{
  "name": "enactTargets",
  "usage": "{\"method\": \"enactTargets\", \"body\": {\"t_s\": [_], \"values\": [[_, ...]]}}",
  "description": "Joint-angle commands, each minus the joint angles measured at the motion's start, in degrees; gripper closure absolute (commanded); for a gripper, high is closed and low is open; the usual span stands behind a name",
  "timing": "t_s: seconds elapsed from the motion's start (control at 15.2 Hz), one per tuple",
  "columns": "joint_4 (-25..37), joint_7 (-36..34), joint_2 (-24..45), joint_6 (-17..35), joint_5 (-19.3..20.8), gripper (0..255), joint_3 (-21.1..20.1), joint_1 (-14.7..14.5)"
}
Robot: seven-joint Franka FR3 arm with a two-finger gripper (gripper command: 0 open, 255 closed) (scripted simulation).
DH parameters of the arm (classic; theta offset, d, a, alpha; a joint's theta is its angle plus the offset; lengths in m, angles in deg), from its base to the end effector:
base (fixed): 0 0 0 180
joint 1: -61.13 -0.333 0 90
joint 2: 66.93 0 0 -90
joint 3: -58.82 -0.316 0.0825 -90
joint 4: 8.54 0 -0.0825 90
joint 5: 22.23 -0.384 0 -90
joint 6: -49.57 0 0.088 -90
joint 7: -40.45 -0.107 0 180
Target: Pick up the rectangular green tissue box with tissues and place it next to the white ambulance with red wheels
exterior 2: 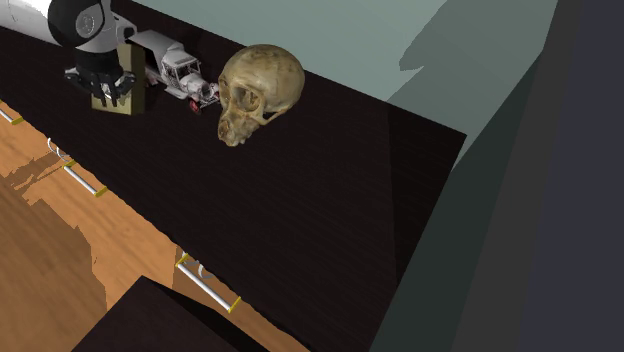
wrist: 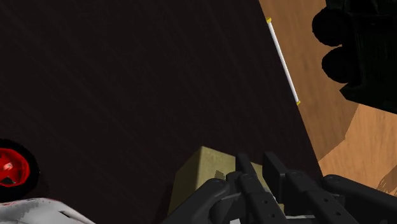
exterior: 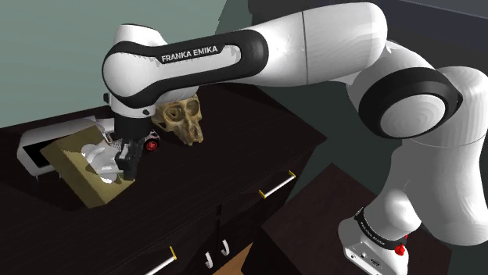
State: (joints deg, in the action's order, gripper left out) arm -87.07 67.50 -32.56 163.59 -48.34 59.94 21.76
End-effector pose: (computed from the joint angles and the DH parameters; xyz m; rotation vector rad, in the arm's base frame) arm 0.5505 0.4724 0.3742 -2.4263 -1.2622 0.0280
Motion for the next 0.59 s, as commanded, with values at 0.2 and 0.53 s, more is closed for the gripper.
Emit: {"method": "enactTargets", "body": {"t_s": [0.2,0.53], "values": [[-0.16,0.05,0.03,0.08,-0.01,255,0.03,0.05],[-0.15,0.03,0.01,0.05,-0.01,0,0.03,0.05]]}}
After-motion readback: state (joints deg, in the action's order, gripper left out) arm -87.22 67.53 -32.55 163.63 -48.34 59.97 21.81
